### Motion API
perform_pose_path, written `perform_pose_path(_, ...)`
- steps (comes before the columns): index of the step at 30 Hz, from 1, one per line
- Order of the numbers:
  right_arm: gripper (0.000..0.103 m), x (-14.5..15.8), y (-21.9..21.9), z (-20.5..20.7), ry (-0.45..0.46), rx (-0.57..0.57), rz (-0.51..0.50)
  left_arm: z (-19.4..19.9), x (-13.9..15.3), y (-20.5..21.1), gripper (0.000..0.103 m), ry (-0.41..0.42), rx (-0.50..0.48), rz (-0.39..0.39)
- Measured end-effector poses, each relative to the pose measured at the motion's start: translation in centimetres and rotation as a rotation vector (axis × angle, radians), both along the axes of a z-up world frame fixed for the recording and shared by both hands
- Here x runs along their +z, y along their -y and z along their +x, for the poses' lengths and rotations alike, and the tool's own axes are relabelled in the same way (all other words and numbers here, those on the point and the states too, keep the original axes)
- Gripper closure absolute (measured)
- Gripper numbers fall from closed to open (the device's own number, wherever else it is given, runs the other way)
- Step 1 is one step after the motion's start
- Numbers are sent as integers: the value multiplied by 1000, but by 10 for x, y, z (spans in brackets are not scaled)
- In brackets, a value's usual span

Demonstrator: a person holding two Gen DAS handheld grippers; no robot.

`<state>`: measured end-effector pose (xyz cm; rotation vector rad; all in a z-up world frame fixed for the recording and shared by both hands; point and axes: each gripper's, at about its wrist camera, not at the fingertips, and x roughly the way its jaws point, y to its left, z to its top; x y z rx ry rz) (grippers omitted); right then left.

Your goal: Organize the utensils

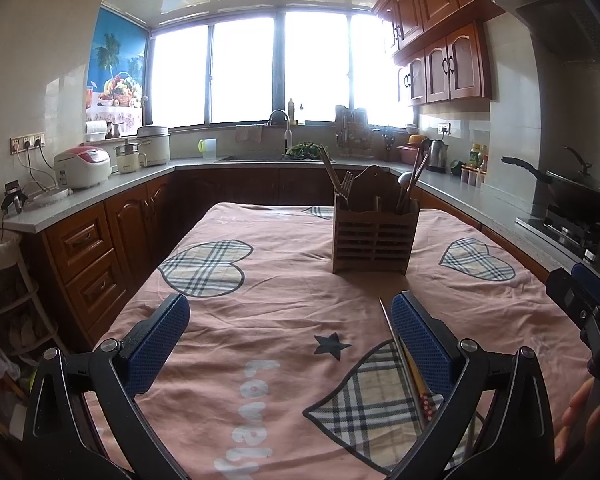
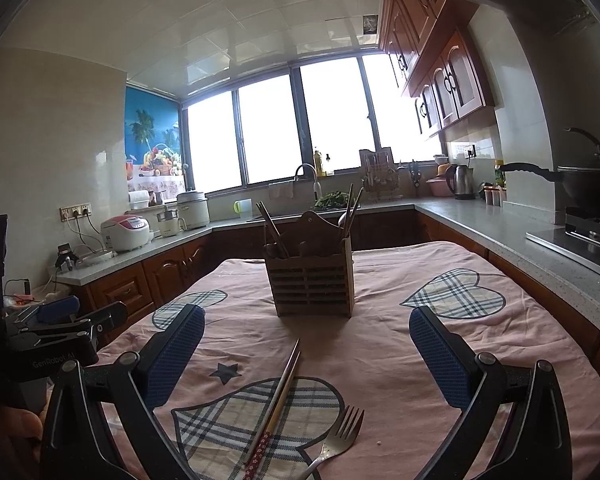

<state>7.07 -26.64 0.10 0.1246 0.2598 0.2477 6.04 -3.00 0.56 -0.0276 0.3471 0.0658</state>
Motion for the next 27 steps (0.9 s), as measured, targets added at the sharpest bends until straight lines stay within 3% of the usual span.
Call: perform_pose_path(27, 0, 0, -6, 2, -17, -1, -3, 9, 9, 4, 0, 3, -30, -12)
